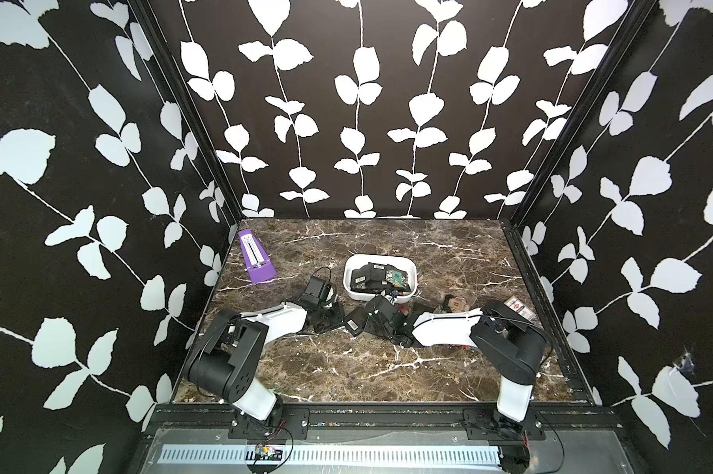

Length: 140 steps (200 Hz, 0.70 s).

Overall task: Put the tea bags into the storage box
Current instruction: Pick up the tea bag from the center of the board, then place the tea bag in the storage box.

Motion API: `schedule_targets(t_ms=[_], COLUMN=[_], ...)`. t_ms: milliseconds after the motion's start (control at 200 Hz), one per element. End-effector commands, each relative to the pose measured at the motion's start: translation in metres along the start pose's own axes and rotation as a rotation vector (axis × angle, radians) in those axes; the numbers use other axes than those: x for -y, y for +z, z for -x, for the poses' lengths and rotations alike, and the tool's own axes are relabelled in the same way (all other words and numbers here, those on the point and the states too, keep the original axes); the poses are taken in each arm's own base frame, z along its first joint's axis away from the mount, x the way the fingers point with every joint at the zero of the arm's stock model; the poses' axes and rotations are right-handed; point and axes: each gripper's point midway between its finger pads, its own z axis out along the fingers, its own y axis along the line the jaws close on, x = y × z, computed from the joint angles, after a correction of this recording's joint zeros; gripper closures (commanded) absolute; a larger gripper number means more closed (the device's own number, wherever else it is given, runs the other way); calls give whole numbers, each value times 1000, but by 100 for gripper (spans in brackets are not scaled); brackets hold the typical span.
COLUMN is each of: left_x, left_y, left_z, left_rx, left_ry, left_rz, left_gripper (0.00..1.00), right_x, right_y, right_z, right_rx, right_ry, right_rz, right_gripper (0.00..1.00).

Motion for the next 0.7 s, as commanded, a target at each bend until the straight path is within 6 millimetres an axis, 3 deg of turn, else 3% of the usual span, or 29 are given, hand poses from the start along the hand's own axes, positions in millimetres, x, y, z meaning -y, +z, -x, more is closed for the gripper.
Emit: schedule_targets(t_ms=[0,155,325,355,550,695], left_x=[-5,14,27,30,36,38], left_y=[-19,-52,-84,-89,-106,-108], left_z=[-4,11,12,12,-4,-15], left_rx=[-7,57,108,120,153,144], left_ry=[55,108,109,107,66,29], left_rz=[68,60,20,5,-87,-146], left_gripper=[100,100,100,100,98,97], right_x=[-15,-25,-33,-40,-51,-65], right_y=[-9,-40,-88,-107,-171,-189], right_z=[8,16,23,30,70,105], right_rx=[11,41,68,87,215,267], right_ry=[-34,-89,-169,-178,-220,-216], right_rz=[9,7,-17,4,17,52], right_gripper=[100,100,100,100,100,100])
